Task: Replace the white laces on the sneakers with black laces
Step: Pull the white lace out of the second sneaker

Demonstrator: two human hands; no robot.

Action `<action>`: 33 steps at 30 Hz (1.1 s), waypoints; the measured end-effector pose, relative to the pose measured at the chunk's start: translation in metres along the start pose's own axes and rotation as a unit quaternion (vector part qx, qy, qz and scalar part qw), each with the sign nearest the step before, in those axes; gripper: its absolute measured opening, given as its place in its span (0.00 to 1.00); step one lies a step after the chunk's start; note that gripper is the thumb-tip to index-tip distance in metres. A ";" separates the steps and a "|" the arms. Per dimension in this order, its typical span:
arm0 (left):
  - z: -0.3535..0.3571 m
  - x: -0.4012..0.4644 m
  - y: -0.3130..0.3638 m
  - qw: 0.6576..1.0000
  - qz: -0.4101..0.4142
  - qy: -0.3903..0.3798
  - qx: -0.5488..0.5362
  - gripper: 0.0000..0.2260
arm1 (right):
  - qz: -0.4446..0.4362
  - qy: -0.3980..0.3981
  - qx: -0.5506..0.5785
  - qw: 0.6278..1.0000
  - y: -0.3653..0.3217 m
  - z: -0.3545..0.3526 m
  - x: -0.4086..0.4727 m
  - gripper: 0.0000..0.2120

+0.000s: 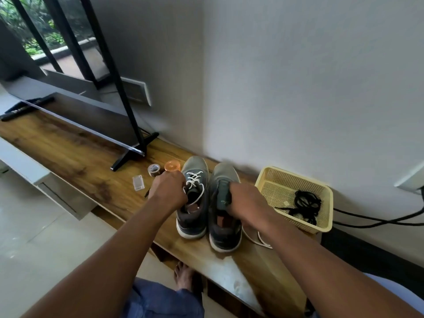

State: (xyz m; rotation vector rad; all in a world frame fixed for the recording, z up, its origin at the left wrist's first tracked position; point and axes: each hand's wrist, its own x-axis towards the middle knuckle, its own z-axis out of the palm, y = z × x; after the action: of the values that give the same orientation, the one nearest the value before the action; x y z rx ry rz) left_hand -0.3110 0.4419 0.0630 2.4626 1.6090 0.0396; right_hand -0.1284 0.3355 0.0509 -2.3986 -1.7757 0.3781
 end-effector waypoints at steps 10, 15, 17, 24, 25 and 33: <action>-0.004 -0.033 0.003 0.995 0.042 -0.054 0.070 0.12 | -0.008 0.050 -0.046 0.998 -0.002 -0.004 0.014 0.09; -0.015 -0.040 0.006 0.993 0.047 -0.085 0.062 0.13 | -0.012 0.069 -0.051 0.996 -0.017 -0.015 0.007 0.05; -0.022 -0.039 0.004 0.996 0.037 -0.084 0.016 0.15 | -0.038 0.112 -0.045 0.992 -0.024 -0.018 0.007 0.08; -0.018 -0.031 0.007 0.996 0.076 -0.047 -0.013 0.16 | -0.121 0.058 0.011 0.991 -0.049 -0.012 -0.001 0.09; -0.015 -0.031 0.009 0.996 0.077 -0.052 -0.002 0.16 | -0.117 0.055 0.010 0.992 -0.050 -0.006 -0.002 0.09; -0.009 -0.021 0.004 0.998 0.054 -0.015 -0.029 0.05 | -0.059 0.004 0.090 0.994 -0.042 0.010 0.004 0.15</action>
State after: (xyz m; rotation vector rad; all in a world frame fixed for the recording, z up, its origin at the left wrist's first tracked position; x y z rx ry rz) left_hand -0.3173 0.4229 0.0740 2.4905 1.4417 0.0644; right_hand -0.1685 0.3513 0.0515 -2.1592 -1.7879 0.4912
